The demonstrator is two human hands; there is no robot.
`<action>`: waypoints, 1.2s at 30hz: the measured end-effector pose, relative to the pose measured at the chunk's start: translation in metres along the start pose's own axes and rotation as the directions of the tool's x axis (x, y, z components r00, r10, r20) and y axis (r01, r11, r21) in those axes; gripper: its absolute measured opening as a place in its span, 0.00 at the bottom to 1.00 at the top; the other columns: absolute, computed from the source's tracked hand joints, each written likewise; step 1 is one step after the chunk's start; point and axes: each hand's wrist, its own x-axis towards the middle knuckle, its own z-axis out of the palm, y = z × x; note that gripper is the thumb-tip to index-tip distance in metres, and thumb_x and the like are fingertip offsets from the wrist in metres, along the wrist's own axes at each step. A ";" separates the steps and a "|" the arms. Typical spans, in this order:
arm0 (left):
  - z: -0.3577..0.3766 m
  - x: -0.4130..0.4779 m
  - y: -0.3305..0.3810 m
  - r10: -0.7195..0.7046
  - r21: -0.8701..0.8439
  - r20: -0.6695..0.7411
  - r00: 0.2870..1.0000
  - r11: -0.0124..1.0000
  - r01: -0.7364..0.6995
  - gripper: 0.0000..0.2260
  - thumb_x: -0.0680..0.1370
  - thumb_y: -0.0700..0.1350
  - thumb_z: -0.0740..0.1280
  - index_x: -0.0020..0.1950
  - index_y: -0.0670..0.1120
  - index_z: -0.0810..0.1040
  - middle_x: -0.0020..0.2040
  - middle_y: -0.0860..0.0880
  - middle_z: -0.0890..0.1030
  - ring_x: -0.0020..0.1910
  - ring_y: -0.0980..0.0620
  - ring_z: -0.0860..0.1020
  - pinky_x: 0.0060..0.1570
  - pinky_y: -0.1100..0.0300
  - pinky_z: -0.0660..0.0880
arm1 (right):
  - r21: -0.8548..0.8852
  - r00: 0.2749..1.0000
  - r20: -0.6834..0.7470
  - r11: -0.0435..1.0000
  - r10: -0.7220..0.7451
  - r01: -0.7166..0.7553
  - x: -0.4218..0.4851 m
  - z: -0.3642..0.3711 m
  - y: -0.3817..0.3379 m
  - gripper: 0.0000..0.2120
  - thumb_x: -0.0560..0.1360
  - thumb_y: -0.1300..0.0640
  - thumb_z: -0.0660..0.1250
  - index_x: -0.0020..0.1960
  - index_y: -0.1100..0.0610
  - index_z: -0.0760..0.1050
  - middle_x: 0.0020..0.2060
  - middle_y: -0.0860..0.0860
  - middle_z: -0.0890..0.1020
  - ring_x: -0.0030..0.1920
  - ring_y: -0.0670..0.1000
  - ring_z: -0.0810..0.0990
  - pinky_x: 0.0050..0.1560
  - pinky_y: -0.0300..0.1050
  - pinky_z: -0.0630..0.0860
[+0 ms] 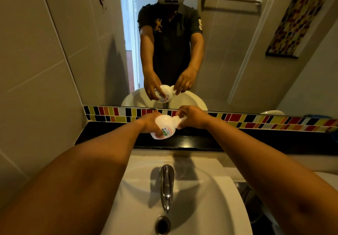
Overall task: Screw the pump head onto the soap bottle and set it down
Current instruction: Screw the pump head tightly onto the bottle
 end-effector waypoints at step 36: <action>-0.039 -0.045 0.032 0.054 -0.326 0.021 0.998 0.944 -0.044 0.24 0.68 0.48 0.78 0.62 0.49 0.76 0.58 0.46 0.82 0.58 0.45 0.80 0.60 0.46 0.78 | 0.719 0.945 -0.242 0.695 0.221 0.021 -0.046 -0.011 -0.038 0.21 0.71 0.44 0.73 0.56 0.57 0.76 0.44 0.52 0.81 0.43 0.50 0.78 0.41 0.44 0.74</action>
